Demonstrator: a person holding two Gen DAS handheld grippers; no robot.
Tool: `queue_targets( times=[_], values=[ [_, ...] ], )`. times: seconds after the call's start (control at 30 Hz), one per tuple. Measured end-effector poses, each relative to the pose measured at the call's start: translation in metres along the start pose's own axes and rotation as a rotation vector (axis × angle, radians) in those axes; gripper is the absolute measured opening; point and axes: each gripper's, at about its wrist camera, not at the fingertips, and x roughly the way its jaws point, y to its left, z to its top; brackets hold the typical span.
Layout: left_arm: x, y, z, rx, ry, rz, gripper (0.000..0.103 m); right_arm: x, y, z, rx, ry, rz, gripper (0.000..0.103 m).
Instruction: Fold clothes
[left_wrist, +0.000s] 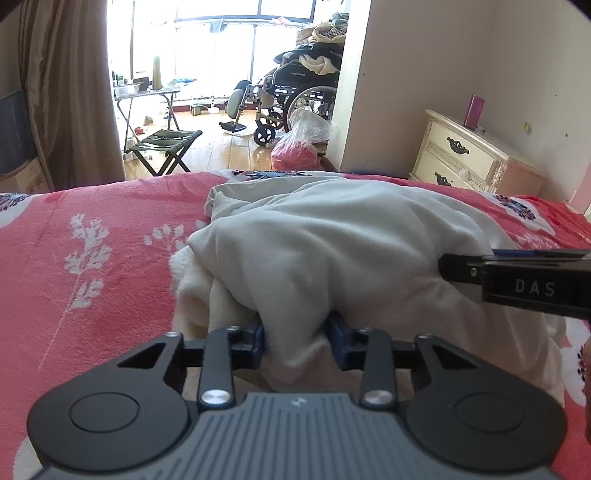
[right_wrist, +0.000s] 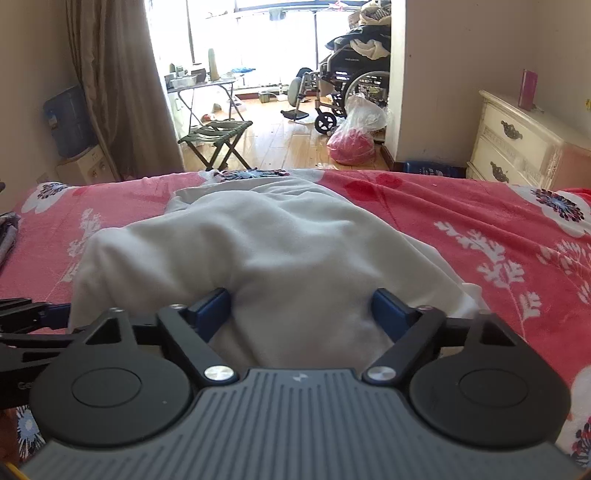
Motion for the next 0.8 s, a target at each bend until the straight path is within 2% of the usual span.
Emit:
queue_targets(
  times=[0.07,0.17,0.4,0.6,0.8],
  values=[
    [-0.007,-0.003,0.001,0.008,-0.008,-0.003,0.017,-0.012,0.010,-0.001,-0.043,-0.004,-0.009,0.017],
    [-0.022,-0.003,0.001,0.003,-0.020,-0.029,0.013,-0.028,0.018,-0.002,-0.094,-0.015,-0.026,0.005],
    [-0.092,-0.012,-0.014,0.033,-0.101,-0.149,0.012,-0.079,0.012,-0.012,0.034,-0.107,0.073,0.003],
    [-0.165,0.002,-0.043,-0.023,-0.143,-0.251,0.012,-0.154,0.029,-0.047,0.111,-0.176,0.194,0.003],
    [-0.264,0.019,-0.086,-0.051,-0.193,-0.306,0.012,-0.235,0.055,-0.087,0.163,-0.218,0.300,0.003]
  ],
)
